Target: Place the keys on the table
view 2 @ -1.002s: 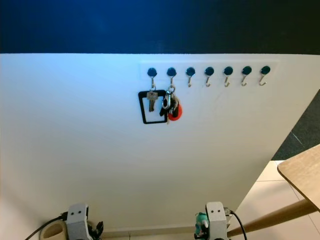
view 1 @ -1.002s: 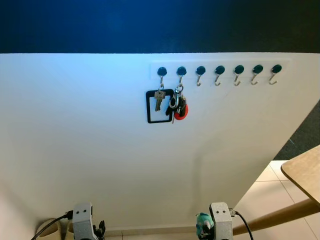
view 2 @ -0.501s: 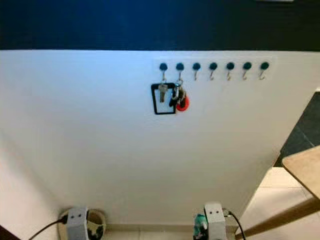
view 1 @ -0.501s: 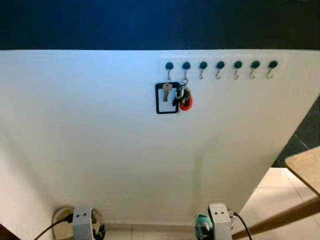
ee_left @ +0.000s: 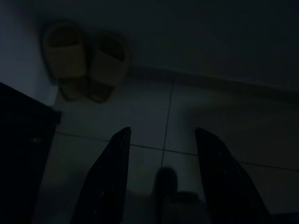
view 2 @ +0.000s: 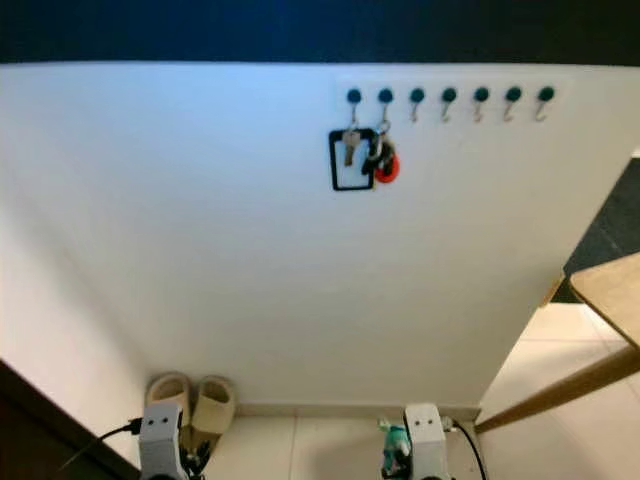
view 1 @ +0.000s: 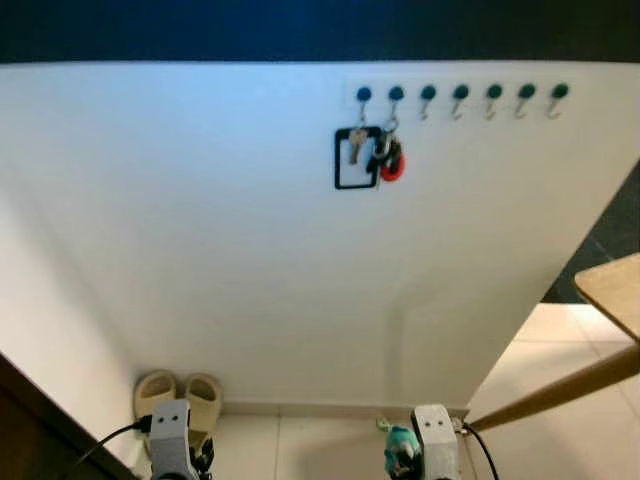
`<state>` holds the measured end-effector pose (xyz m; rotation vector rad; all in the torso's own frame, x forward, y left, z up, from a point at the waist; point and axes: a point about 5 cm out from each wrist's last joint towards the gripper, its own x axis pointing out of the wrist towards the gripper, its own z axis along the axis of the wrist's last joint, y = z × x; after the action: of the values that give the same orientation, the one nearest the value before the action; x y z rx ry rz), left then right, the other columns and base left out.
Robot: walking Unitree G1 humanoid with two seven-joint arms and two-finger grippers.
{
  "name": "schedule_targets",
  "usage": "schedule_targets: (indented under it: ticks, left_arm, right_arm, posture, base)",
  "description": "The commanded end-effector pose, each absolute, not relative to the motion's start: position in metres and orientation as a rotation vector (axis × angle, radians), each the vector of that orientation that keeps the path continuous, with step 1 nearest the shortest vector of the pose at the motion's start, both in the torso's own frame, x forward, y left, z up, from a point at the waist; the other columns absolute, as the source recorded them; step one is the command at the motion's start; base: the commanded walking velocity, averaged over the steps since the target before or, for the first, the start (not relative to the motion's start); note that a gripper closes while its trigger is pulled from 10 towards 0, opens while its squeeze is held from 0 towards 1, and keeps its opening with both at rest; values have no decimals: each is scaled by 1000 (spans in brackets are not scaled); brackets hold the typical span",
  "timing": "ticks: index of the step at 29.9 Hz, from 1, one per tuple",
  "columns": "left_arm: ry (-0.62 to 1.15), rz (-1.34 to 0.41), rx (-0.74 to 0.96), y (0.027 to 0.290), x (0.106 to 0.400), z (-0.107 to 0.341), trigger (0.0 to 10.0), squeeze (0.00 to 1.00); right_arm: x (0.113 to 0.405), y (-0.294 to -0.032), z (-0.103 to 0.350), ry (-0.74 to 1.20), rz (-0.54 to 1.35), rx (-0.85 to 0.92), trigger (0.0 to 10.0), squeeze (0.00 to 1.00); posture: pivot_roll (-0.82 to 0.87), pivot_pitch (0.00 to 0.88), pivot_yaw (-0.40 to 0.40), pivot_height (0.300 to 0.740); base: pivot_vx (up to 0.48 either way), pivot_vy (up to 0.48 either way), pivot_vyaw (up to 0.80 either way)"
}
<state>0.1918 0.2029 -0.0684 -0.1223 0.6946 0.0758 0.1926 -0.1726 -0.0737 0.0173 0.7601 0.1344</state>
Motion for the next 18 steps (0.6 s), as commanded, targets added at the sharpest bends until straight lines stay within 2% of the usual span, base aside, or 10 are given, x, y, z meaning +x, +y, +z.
schedule_targets:
  ticks: [1,10,17,18]
  left_arm:
    - [683,62,-100,203,195,-66,10000,0]
    - [676,38,-76,201,197,-65,10000,0]
    - [667,26,-53,198,198,-64,10000,0]
    - [672,35,-61,198,197,-65,10000,0]
  right_arm:
    - [188,-174,-76,774,124,18,10000,0]
    - [187,-175,-77,784,119,14,10000,0]
    - [185,-175,-78,791,117,13,10000,0]
    - [185,-176,-78,792,116,12,10000,0]
  posture:
    - [27,10,11,740]
    - [25,9,12,740]
    - [25,11,10,740]
    - [25,11,10,740]
  base:
    - [0,0,0]
    - [0,0,0]
    - [0,-478,0]
    - [0,0,0]
